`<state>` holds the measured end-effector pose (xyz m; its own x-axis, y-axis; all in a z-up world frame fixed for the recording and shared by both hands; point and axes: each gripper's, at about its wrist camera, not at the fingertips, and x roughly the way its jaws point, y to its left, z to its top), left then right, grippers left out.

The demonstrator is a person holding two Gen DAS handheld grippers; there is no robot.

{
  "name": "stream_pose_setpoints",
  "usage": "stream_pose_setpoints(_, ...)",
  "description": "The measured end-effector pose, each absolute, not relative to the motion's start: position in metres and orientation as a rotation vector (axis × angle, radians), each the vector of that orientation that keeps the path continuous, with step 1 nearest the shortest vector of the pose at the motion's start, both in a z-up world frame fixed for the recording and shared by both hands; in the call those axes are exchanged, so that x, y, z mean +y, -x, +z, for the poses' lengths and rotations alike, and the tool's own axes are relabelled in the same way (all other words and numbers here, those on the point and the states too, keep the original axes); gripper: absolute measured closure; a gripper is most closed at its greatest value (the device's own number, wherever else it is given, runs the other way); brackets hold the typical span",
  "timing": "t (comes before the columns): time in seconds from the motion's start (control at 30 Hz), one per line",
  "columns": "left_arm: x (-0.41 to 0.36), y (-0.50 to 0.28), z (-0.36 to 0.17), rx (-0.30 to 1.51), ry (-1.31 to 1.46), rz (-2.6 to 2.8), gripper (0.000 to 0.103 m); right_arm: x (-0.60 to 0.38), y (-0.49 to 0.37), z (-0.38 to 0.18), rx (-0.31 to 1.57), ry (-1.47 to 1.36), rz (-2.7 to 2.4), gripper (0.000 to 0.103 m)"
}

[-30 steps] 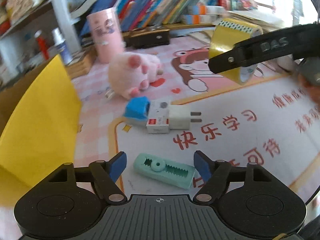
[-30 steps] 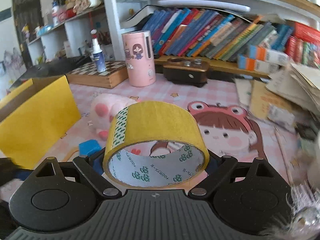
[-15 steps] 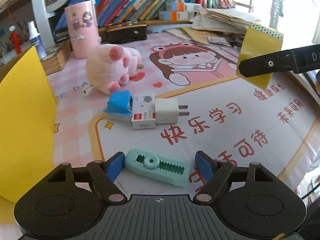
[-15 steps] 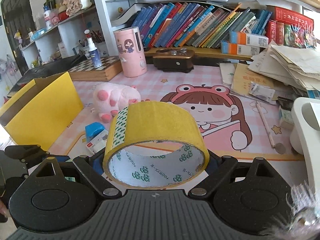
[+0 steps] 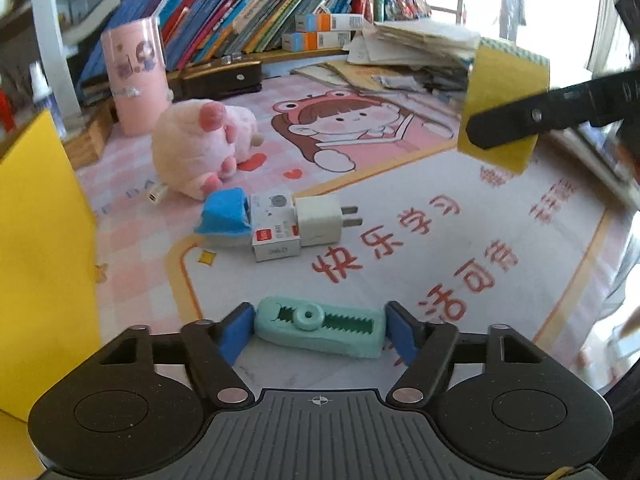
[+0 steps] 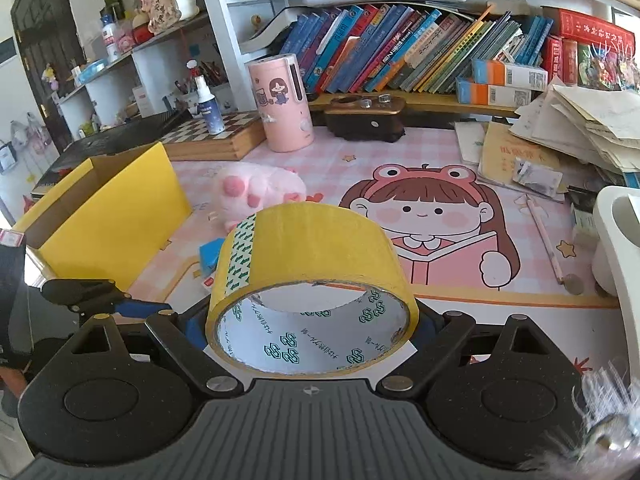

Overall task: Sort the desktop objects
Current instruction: 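Lift the mint-green toy with the left gripper while the right gripper carries the tape roll toward the yellow box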

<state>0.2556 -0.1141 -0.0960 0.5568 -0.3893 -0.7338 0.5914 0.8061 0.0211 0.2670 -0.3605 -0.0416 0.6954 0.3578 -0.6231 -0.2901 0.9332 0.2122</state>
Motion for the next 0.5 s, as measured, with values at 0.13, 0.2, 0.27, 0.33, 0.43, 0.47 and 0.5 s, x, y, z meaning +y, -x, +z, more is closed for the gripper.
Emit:
stream_pose_setpoints(0.13,-0.114,-0.253,-0.091,0.817,-0.229,-0.502,0.033,-0.356,-0.263,-0.043,0.743,-0.090,0.324,0.013)
stream_pose_setpoints(0.2,-0.108,-0.250,-0.085,0.807,-0.148,-0.446,0.033,-0.355,-0.261,-0.045,0.759,-0.089,0.304,0.013)
stream_pose_setpoints(0.27,-0.101,-0.246,-0.076,0.799,-0.053,-0.374,0.033,-0.354,-0.259,-0.047,0.773,-0.091,0.288,0.013)
stream_pose_setpoints(0.33,-0.095,-0.241,-0.067,0.782,0.022,-0.325,0.033,-0.354,-0.256,-0.047,0.781,-0.094,0.278,0.012)
stream_pose_setpoints(0.43,-0.086,-0.230,-0.049,0.749,0.123,-0.294,0.033,-0.351,-0.252,-0.045,0.791,-0.085,0.261,0.012)
stream_pose_setpoints(0.47,-0.085,-0.226,-0.043,0.740,0.135,-0.287,0.033,-0.350,-0.250,-0.044,0.793,-0.085,0.261,0.012)
stream_pose_setpoints(0.5,-0.084,-0.223,-0.038,0.734,0.145,-0.280,0.033,-0.349,-0.248,-0.043,0.793,-0.087,0.265,0.012)
